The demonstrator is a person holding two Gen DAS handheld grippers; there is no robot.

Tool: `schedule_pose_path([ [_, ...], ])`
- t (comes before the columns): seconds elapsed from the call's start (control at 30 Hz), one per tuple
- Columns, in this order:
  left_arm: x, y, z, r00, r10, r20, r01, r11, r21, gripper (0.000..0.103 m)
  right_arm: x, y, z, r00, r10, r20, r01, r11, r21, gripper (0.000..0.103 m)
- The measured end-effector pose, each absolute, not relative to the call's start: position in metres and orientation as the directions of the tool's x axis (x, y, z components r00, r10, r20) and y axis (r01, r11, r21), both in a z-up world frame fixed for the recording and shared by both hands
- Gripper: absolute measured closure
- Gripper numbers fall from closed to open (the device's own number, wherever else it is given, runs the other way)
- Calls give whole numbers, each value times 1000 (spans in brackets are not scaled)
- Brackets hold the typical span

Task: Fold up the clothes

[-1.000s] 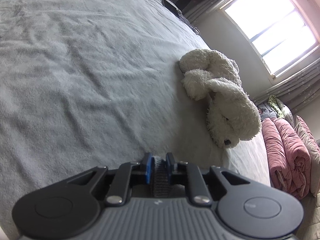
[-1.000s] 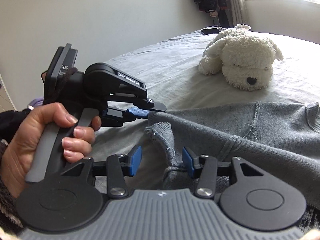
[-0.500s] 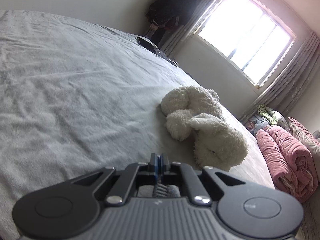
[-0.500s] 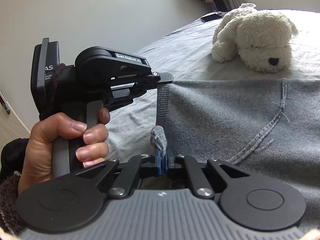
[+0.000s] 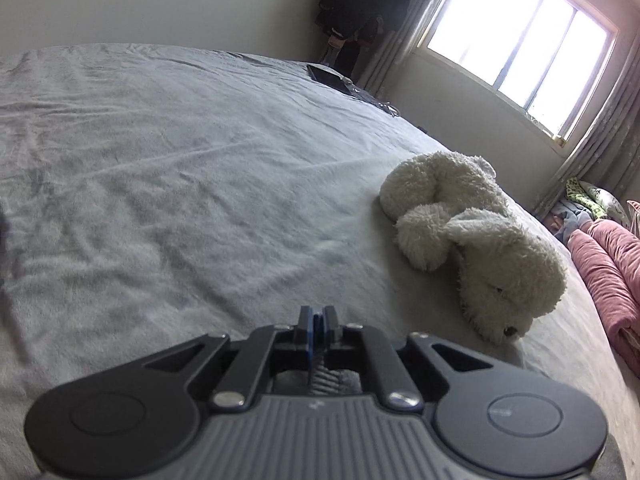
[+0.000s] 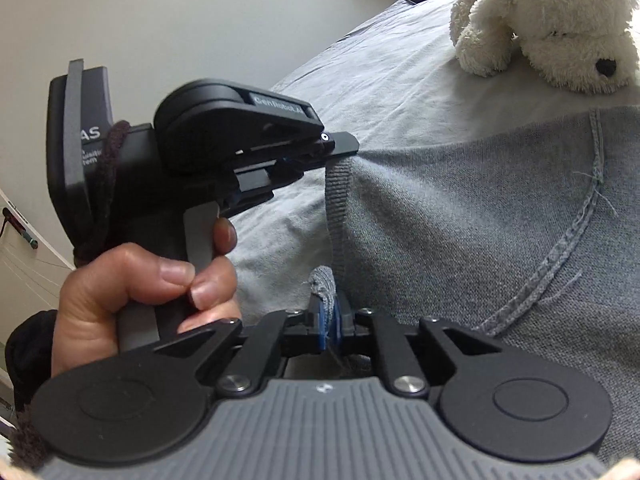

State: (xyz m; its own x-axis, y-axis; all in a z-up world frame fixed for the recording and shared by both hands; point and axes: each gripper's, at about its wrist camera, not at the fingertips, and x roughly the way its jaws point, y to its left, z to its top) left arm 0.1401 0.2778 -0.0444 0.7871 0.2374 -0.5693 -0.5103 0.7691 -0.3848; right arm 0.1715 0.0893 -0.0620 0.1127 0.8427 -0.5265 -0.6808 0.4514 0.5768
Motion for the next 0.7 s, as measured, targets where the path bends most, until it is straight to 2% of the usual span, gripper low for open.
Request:
schedule_pose_path([
  [0.1, 136, 274, -38, 782, 269, -562, -522, 776, -354, 96, 170, 80, -54, 121, 841, -527, -679, 458, 574, 74],
  [0.13, 134, 274, -35, 786, 273, -555, -520, 777, -354, 91, 168, 75, -50, 129, 842, -524, -681, 459, 570, 59],
  [0.17, 132, 273, -32, 790, 277, -547, -518, 778, -355, 83, 167, 70, -47, 137, 843, -520, -684, 460, 566, 54],
  [0.23, 130, 272, -27, 806, 252, -536, -495, 783, -377, 75, 164, 61, -41, 166, 836, -523, -691, 477, 543, 54],
  [0.43, 137, 240, -15, 854, 82, -514, -328, 851, -410, 69, 173, 4, -22, 316, 787, -530, -658, 584, 475, 54],
  [0.7, 152, 189, -16, 837, -108, -536, -161, 888, -431, 63, 188, -115, -9, 544, 636, -547, -462, 772, 437, 54],
])
